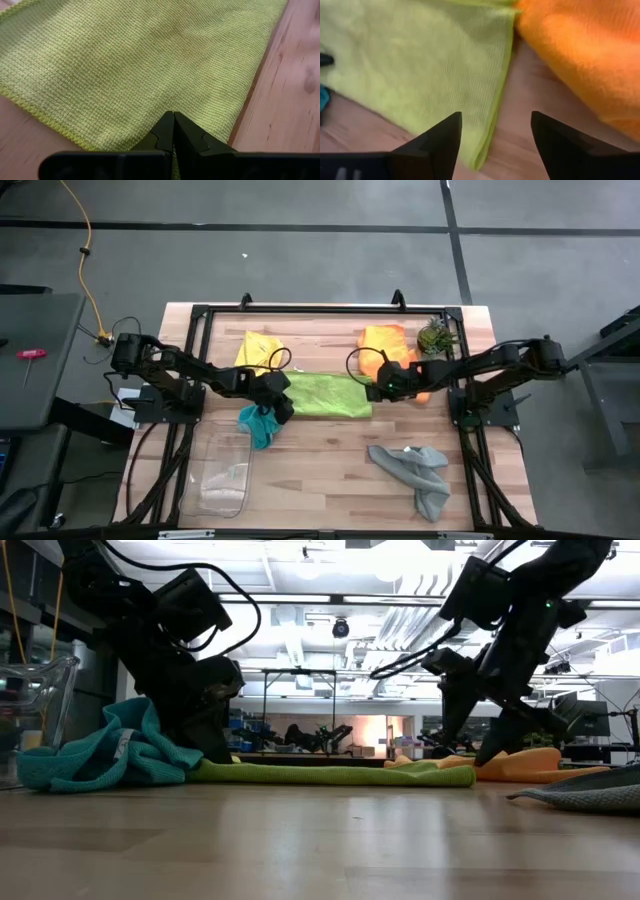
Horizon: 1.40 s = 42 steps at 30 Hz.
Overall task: Fold microfiber towels
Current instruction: Fold the green microfiber towel
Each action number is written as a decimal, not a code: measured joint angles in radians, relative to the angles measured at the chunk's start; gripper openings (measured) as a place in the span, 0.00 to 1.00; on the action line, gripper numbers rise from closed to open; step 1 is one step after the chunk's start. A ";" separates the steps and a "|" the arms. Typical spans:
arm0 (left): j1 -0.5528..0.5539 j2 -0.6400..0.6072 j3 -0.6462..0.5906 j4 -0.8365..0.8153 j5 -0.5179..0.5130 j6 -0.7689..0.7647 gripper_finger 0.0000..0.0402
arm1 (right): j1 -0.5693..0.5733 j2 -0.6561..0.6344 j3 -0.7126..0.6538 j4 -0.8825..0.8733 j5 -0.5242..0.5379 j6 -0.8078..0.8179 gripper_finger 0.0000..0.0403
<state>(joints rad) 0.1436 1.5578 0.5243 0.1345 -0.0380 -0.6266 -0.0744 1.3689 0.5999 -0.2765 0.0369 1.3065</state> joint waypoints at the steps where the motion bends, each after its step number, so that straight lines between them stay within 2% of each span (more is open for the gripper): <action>1: 0.000 0.000 0.000 0.000 0.000 -0.001 0.00 | -0.003 0.000 0.000 -0.002 0.010 0.009 0.58; 14: 0.000 0.000 0.000 -0.001 0.000 0.001 0.00 | -0.004 0.115 0.002 0.087 0.015 0.106 0.58; 24: 0.000 0.000 0.000 -0.001 -0.001 0.001 0.00 | -0.004 0.132 0.004 0.085 0.018 0.146 0.57; 27: 0.000 0.000 0.000 -0.001 -0.003 0.001 0.00 | -0.004 0.133 0.003 0.081 0.024 0.152 0.52; 35: 0.000 0.000 0.000 -0.001 -0.004 0.001 0.00 | -0.002 0.150 0.002 0.075 0.050 0.152 0.30; 42: 0.000 0.000 0.000 -0.002 -0.004 0.001 0.00 | -0.003 0.168 0.000 0.134 0.056 0.153 0.27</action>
<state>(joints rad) 0.1436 1.5574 0.5243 0.1330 -0.0418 -0.6258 -0.0774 1.5368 0.6001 -0.1421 0.0927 1.4597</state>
